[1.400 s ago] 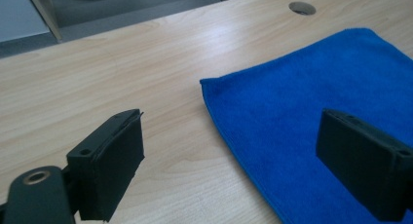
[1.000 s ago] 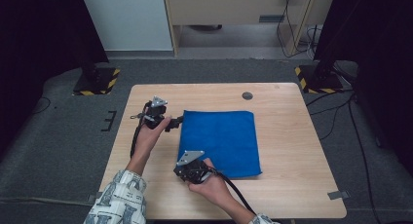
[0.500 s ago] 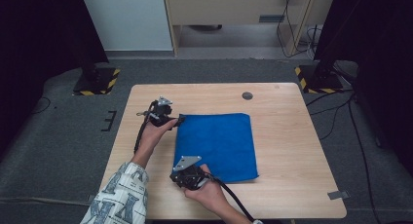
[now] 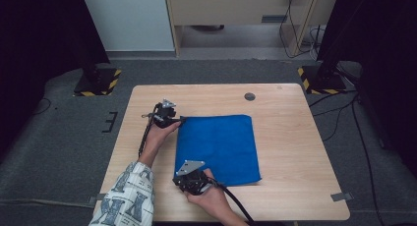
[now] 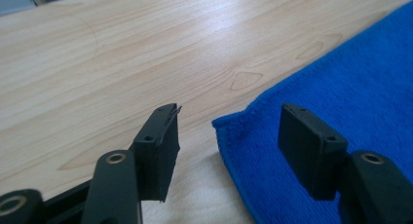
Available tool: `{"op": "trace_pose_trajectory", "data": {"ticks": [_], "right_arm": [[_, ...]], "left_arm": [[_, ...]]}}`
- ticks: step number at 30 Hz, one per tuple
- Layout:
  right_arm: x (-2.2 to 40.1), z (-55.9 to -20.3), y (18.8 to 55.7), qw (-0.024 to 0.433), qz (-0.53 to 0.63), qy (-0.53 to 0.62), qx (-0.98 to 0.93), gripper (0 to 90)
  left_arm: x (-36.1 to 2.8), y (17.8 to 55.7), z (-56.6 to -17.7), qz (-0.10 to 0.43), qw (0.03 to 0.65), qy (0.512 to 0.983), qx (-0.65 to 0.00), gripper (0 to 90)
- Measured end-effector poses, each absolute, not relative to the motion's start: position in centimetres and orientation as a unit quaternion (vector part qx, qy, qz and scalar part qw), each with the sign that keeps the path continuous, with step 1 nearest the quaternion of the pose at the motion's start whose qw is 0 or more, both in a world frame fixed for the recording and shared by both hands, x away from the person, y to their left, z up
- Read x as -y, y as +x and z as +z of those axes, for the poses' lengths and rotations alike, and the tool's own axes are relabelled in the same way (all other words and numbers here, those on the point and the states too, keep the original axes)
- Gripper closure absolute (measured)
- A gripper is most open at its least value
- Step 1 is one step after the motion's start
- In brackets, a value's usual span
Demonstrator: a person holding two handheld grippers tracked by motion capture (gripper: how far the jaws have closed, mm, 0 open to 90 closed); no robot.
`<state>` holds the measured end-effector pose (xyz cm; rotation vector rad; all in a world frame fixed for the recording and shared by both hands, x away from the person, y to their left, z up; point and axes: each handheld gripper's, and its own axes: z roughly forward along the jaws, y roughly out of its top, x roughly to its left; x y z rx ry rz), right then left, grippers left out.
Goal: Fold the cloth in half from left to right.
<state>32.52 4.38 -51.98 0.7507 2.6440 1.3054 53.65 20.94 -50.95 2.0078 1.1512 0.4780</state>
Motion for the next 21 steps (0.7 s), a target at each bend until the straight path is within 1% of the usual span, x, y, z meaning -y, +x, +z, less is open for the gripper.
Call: {"op": "trace_pose_trajectory", "data": {"ticks": [7,10,14,15,16,17,19,20,21], "right_arm": [[-4.1,-52.0,32.5,0.048,0.428,0.247,-0.868,87.6],[-4.1,-52.0,32.4,0.048,0.425,0.244,-0.87,87.5],[-4.0,-52.0,32.3,0.048,0.427,0.245,-0.869,87.5],[-3.9,-52.0,32.4,0.048,0.428,0.245,-0.869,87.5],[-3.9,-52.0,32.4,0.048,0.429,0.248,-0.867,87.6],[-3.8,-52.0,32.4,0.048,0.43,0.249,-0.867,87.7],[-3.8,-51.9,32.3,0.048,0.431,0.248,-0.866,87.8],[-3.8,-51.9,32.3,0.048,0.431,0.248,-0.866,87.8],[-3.7,-51.9,32.3,0.048,0.431,0.248,-0.866,87.9]], "left_arm": [[-20.8,54.4,-52.6,0.183,0.377,0.783,-0.459,42.0],[-20.5,54.4,-53.0,0.18,0.367,0.792,-0.453,43.9],[-20.4,54.5,-53.3,0.175,0.363,0.798,-0.448,56.2],[-20.4,54.4,-53.2,0.177,0.363,0.799,-0.446,56.2],[-20.4,54.4,-53.2,0.175,0.367,0.797,-0.448,70.9],[-20.5,54.4,-53.1,0.171,0.371,0.797,-0.446,77.4],[-20.6,54.4,-53.0,0.164,0.379,0.793,-0.449,84.4],[-20.6,54.4,-53.0,0.164,0.379,0.793,-0.449,86.4],[-20.7,54.4,-52.9,0.157,0.389,0.786,-0.454,86.4]]}}
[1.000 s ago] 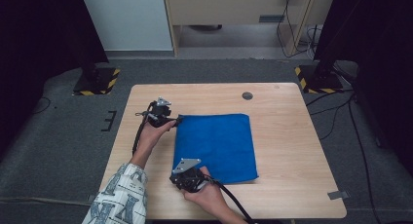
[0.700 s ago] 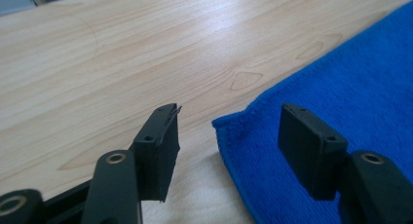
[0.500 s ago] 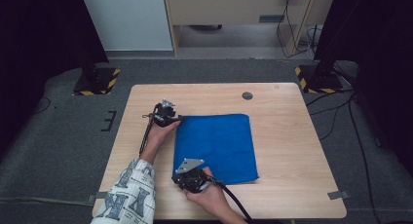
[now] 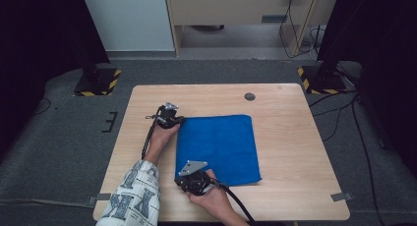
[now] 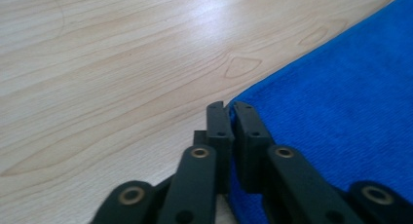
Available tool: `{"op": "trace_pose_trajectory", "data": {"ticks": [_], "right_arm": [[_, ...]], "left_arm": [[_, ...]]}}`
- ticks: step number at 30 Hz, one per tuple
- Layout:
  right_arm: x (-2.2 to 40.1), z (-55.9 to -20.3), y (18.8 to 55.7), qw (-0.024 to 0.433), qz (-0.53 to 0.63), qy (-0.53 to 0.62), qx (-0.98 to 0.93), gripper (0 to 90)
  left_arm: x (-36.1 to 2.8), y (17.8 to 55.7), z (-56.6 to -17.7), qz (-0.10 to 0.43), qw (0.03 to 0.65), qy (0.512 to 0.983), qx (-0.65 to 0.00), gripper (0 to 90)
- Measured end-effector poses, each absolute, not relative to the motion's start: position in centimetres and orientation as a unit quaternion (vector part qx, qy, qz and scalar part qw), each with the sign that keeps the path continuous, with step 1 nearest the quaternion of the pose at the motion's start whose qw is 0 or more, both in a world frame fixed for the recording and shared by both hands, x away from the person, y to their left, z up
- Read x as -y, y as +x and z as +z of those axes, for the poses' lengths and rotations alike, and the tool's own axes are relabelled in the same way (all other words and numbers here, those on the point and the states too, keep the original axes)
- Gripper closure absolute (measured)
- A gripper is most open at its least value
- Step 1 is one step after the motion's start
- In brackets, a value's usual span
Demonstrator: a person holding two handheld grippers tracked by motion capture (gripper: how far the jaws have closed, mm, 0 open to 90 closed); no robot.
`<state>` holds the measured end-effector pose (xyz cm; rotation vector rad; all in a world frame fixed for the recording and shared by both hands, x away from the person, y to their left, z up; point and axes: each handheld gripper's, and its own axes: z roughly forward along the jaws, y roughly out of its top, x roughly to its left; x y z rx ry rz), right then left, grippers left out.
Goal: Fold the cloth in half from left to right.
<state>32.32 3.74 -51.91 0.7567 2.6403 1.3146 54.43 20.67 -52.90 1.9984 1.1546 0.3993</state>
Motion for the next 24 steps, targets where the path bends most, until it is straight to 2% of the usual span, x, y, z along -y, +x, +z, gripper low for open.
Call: {"op": "trace_pose_trajectory", "data": {"ticks": [14,24], "right_arm": [[-3.5,-50.9,31.9,0.062,0.442,0.25,-0.859,88.9],[-3.5,-49.9,31.6,0.082,0.457,0.251,-0.849,89.3]], "left_arm": [[-19.4,53.8,-48.8,0.176,0.404,0.789,-0.428,88.9],[-19.9,54.5,-48.5,0.176,0.39,0.79,-0.439,88.9]]}}
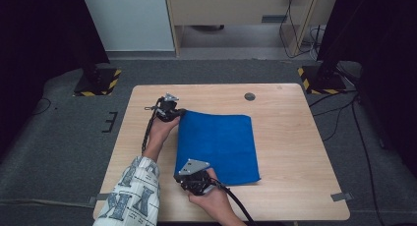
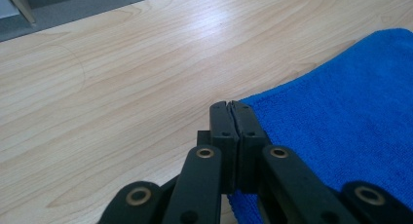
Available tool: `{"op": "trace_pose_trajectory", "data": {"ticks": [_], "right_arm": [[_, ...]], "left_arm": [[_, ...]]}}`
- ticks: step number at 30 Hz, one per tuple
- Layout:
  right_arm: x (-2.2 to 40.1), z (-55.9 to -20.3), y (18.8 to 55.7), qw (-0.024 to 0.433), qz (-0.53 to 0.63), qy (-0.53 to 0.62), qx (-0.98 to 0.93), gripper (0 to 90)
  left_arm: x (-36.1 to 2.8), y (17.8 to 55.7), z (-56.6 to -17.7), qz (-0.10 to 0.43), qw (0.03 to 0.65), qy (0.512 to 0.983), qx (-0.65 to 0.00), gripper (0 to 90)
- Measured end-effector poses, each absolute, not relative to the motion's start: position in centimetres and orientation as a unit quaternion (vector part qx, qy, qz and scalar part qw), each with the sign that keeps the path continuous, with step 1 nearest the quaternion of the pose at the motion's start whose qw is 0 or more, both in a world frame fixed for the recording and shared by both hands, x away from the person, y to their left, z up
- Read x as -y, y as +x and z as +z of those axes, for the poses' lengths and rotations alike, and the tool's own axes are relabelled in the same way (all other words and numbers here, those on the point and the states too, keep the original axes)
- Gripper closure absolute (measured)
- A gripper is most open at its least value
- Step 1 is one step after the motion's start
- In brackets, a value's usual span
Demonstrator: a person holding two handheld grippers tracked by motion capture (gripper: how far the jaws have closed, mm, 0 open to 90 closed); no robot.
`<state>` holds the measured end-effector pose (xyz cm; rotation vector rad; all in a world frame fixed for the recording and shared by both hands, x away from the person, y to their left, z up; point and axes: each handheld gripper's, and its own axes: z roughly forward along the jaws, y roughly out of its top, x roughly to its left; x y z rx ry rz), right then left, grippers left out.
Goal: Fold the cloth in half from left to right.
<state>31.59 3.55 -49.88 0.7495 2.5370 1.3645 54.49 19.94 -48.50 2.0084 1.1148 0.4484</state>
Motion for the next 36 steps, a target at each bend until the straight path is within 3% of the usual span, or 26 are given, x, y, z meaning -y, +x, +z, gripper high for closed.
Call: {"op": "trace_pose_trajectory", "data": {"ticks": [36], "right_arm": [[-5.9,-47.0,31.5,0.096,0.475,0.241,-0.841,89.4]], "left_arm": [[-22.9,54.4,-47.0,0.177,0.391,0.785,-0.446,88.9]]}}
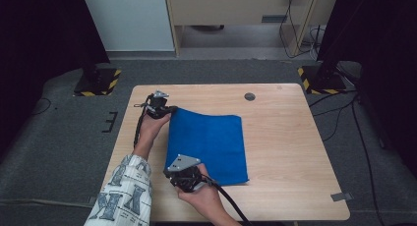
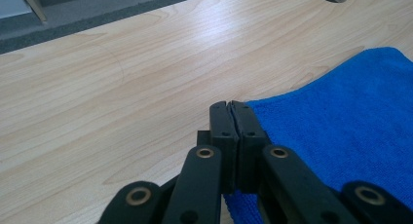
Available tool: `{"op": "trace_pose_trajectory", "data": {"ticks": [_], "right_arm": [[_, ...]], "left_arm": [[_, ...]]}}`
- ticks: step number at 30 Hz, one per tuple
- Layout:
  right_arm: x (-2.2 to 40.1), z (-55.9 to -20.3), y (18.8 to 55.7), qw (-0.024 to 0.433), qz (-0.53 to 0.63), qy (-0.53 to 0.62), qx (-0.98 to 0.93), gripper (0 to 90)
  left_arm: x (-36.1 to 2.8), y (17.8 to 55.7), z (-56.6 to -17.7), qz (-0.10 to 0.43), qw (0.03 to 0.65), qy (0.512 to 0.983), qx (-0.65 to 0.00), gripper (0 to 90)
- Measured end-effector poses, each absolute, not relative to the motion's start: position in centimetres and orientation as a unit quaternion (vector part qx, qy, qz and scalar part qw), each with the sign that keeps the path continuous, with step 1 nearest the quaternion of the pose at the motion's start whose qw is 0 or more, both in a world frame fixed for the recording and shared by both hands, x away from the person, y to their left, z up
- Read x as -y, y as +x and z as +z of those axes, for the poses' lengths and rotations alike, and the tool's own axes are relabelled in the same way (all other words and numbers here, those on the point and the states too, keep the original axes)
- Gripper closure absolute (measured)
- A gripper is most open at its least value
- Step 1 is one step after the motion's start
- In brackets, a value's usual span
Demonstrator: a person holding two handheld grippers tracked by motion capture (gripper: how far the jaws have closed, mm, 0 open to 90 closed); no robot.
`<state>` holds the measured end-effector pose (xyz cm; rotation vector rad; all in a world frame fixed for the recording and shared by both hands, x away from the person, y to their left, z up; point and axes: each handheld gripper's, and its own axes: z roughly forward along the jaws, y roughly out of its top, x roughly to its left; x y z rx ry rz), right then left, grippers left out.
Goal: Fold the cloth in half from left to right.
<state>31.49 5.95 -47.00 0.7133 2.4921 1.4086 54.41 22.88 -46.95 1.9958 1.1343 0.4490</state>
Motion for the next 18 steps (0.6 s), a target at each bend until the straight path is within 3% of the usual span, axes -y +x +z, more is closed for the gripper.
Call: {"op": "trace_pose_trajectory", "data": {"ticks": [18], "right_arm": [[-7.9,-46.8,30.9,0.093,0.476,0.23,-0.844,89.4]], "left_arm": [[-24.9,53.9,-46.1,0.181,0.392,0.782,-0.451,88.9]]}}
